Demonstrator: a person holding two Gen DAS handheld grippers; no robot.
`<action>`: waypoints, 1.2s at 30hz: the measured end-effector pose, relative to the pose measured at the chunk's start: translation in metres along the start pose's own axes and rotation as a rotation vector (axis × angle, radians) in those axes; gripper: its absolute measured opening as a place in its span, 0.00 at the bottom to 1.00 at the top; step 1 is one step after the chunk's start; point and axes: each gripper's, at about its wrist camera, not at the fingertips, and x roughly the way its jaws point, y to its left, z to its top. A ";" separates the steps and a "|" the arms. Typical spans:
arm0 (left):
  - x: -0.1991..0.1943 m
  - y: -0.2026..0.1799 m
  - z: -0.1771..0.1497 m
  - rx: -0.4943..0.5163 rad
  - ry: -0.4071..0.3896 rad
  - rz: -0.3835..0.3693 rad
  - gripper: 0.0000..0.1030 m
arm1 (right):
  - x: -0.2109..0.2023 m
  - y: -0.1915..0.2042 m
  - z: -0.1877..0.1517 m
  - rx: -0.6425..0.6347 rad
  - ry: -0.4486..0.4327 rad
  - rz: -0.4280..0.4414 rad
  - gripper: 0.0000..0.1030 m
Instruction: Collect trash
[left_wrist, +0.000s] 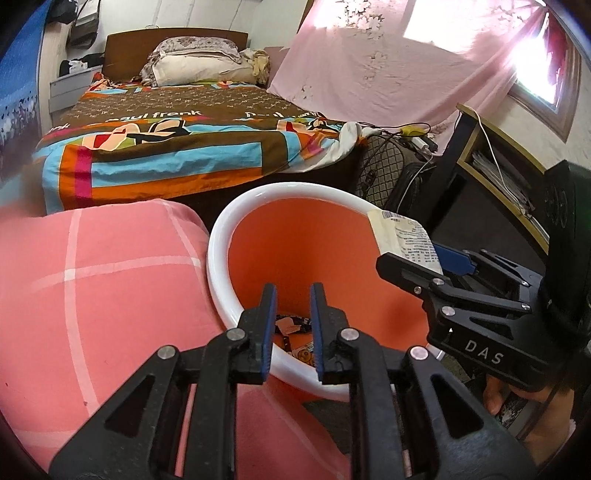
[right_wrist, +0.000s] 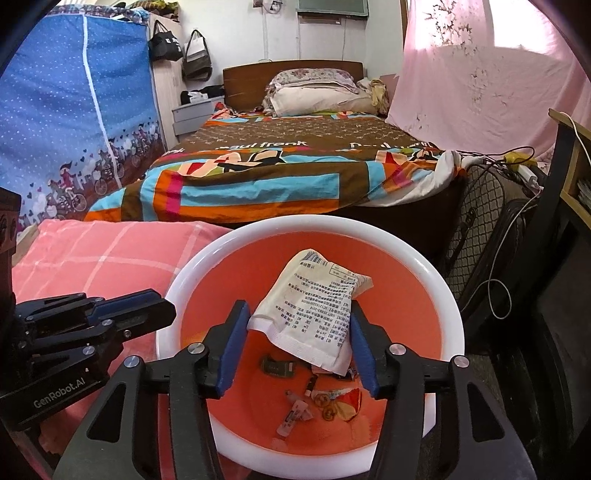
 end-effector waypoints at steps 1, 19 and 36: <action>0.000 0.001 0.000 -0.003 0.000 0.000 0.47 | 0.000 -0.001 0.000 0.002 0.001 0.000 0.50; -0.015 0.015 0.000 -0.045 -0.061 0.067 0.73 | 0.003 -0.003 0.000 0.028 0.012 -0.018 0.73; -0.049 0.040 0.002 -0.130 -0.251 0.239 0.98 | -0.005 -0.002 0.004 0.047 -0.057 -0.048 1.00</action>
